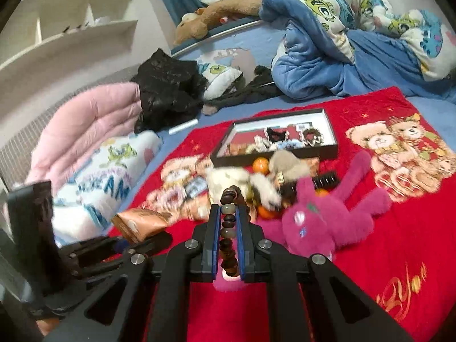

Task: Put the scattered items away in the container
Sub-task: 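Lift and carry paper packet with left tool while right tool carries bracelet to box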

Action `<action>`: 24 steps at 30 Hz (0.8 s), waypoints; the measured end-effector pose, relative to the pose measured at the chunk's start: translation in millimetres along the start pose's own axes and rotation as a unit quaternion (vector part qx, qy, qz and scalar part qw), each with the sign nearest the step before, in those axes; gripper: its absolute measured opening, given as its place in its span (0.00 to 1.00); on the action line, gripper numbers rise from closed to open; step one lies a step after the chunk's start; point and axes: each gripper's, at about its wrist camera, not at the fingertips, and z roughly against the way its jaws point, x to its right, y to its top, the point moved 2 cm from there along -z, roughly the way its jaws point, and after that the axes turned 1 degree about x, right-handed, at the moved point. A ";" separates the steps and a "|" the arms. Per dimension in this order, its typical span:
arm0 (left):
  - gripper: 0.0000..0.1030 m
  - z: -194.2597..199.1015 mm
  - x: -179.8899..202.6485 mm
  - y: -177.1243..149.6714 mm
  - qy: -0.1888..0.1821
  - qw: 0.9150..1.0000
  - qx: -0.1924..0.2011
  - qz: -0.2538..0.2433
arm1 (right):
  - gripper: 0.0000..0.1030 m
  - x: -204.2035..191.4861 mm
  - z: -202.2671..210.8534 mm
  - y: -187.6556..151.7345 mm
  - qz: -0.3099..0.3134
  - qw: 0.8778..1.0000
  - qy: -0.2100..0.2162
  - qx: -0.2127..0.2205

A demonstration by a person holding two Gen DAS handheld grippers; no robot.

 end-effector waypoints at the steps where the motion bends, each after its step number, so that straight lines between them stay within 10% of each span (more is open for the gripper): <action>1: 0.18 -5.3 -1.9 5.9 0.001 1.000 0.001 0.000 | 0.10 1.9 -2.5 5.1 -0.004 1.000 0.004 0.002; 24: 0.18 -233.3 -79.6 163.8 0.041 0.999 -0.002 0.028 | 0.10 40.6 -217.7 153.2 -0.006 1.000 0.001 -0.003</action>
